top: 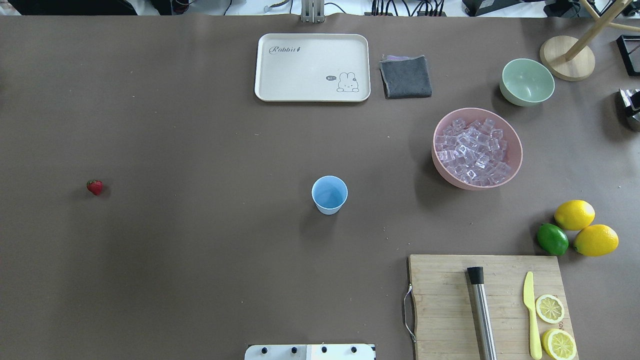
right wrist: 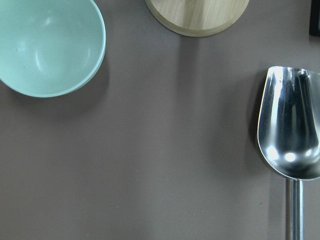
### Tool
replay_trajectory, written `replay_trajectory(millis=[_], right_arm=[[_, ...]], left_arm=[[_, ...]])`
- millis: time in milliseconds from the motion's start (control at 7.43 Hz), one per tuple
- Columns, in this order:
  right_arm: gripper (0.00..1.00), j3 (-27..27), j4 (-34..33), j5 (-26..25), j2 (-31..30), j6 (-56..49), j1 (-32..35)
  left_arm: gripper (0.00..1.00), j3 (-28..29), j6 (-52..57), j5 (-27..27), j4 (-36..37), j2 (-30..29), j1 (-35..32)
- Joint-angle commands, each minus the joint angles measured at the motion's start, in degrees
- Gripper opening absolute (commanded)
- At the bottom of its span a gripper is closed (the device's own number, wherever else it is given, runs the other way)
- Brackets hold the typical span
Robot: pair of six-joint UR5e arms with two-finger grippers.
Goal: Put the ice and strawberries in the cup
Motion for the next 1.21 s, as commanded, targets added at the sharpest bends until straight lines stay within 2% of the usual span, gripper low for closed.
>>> replay_trajectory(millis=[0, 673, 942, 1077], right_arm=[[1.00, -0.15, 0.01, -0.18, -0.16, -0.27, 0.00], [1.00, -0.07, 0.80, 0.26, -1.83, 0.44, -0.43], [1.00, -0.76, 9.03, 1.05, -3.23, 0.52, -0.96], [1.00, -0.33, 9.85, 1.66, -3.24, 0.61, -1.05]], left_arm=[[0.98, -0.75, -0.38, -0.02, 0.12, 1.11, -0.35], [0.98, -0.49, -4.16, -0.02, 0.12, 1.80, -0.44], [0.98, -0.66, -4.16, -0.11, -0.05, 3.21, -0.70], [0.98, -0.84, -4.34, -0.02, -0.23, 3.65, -0.79]])
